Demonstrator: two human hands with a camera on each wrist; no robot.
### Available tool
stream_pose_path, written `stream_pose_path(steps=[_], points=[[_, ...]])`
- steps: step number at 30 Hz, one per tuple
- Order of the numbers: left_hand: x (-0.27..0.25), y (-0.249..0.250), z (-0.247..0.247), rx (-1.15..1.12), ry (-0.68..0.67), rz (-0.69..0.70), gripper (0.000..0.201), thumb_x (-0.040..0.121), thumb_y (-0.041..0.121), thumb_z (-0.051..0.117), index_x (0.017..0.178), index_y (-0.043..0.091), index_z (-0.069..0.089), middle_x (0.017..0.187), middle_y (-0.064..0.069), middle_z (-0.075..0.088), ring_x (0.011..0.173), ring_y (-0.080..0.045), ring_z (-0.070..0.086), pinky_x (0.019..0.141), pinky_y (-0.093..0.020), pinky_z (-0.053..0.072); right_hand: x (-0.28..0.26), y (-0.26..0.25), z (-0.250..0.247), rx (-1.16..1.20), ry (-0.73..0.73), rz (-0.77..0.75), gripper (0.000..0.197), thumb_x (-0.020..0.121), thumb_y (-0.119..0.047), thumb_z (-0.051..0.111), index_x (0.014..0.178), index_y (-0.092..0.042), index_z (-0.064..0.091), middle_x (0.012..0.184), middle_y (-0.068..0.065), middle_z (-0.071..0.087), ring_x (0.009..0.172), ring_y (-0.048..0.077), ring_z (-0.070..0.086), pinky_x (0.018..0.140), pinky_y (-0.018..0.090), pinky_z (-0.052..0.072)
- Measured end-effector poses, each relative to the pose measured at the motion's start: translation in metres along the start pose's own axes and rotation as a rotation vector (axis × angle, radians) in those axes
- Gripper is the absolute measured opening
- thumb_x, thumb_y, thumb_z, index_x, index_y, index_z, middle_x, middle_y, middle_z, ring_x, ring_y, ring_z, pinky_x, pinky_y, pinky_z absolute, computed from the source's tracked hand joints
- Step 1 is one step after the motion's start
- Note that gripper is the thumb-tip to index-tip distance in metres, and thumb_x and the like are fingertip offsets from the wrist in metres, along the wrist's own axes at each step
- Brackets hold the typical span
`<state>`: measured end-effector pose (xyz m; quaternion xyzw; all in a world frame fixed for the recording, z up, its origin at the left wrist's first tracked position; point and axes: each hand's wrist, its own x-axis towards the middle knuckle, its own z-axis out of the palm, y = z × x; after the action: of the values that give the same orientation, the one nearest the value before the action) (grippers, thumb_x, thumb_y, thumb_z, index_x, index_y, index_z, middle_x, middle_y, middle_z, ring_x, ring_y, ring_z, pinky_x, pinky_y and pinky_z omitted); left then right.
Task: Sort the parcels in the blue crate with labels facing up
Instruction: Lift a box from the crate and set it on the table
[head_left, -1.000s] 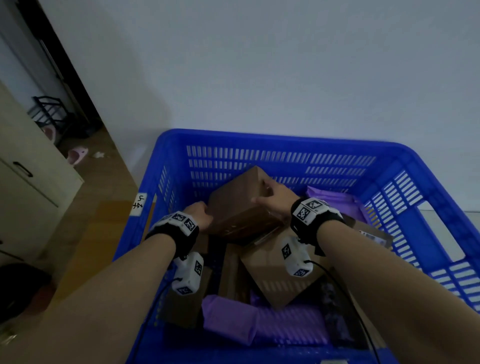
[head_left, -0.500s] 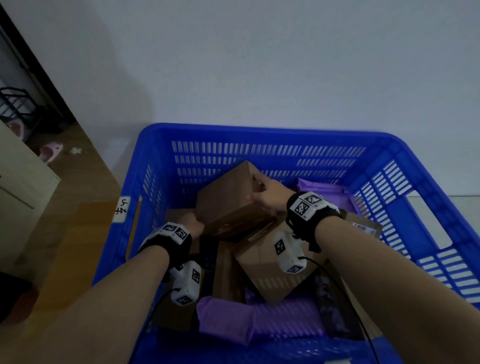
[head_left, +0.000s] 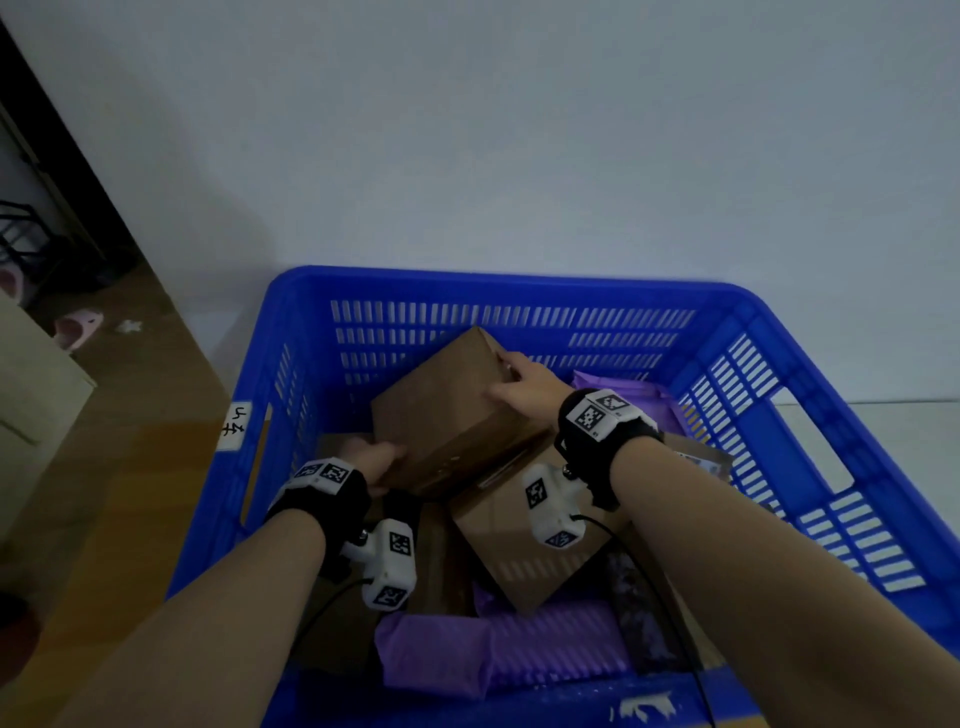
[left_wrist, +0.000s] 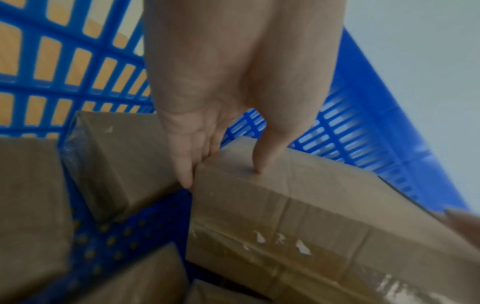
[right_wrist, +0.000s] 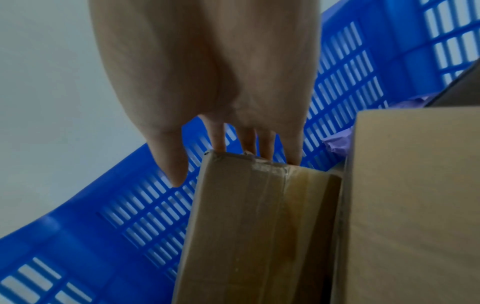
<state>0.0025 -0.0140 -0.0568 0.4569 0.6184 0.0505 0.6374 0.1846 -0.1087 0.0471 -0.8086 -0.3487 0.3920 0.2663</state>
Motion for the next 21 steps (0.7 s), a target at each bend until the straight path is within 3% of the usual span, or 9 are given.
stream_pose_path(steps=[4,7,12,17,21], points=[[-0.02,0.011,0.0,-0.125,-0.051,0.036,0.063,0.083,0.025,0.069,0.135,0.003,0.042,0.133,-0.019,0.052,0.119,-0.034,0.052,0.086,-0.04,0.052,-0.01,0.0,-0.015,0.078,0.062,-0.023,0.077,0.085,-0.021,0.068,0.149,-0.021,0.025,0.144,0.008,0.042,0.118,0.028,0.053,0.093,0.036,0.05],[-0.037,0.023,-0.002,-0.139,-0.034,0.113,0.066,0.08,0.027,0.073,0.134,0.003,0.044,0.133,-0.018,0.051,0.12,-0.034,0.051,0.083,-0.039,0.053,-0.021,-0.001,-0.029,0.157,0.076,-0.042,0.077,0.084,-0.015,0.069,0.148,-0.02,0.026,0.144,0.008,0.043,0.118,0.031,0.053,0.091,0.038,0.05],[-0.072,0.046,-0.005,-0.12,-0.01,0.279,0.074,0.079,0.025,0.074,0.141,0.009,0.037,0.138,-0.015,0.049,0.122,-0.033,0.051,0.096,-0.043,0.05,-0.047,-0.006,-0.046,0.26,0.116,-0.091,0.081,0.078,-0.017,0.075,0.147,-0.022,0.031,0.143,0.009,0.045,0.124,0.031,0.05,0.104,0.046,0.043],[-0.101,0.076,-0.013,-0.059,-0.016,0.459,0.063,0.081,0.022,0.073,0.136,0.014,0.044,0.136,-0.013,0.051,0.119,-0.033,0.054,0.094,-0.042,0.051,-0.07,-0.012,-0.068,0.311,0.187,-0.165,0.082,0.078,-0.014,0.075,0.146,-0.023,0.029,0.133,0.01,0.053,0.115,0.029,0.054,0.101,0.045,0.045],[-0.121,0.102,-0.014,-0.001,-0.051,0.588,0.069,0.076,0.023,0.077,0.137,0.018,0.045,0.137,-0.01,0.05,0.118,-0.032,0.054,0.091,-0.041,0.052,-0.084,-0.011,-0.086,0.304,0.224,-0.194,0.101,0.069,-0.016,0.083,0.148,-0.023,0.02,0.136,0.009,0.048,0.122,0.029,0.05,0.104,0.05,0.043]])
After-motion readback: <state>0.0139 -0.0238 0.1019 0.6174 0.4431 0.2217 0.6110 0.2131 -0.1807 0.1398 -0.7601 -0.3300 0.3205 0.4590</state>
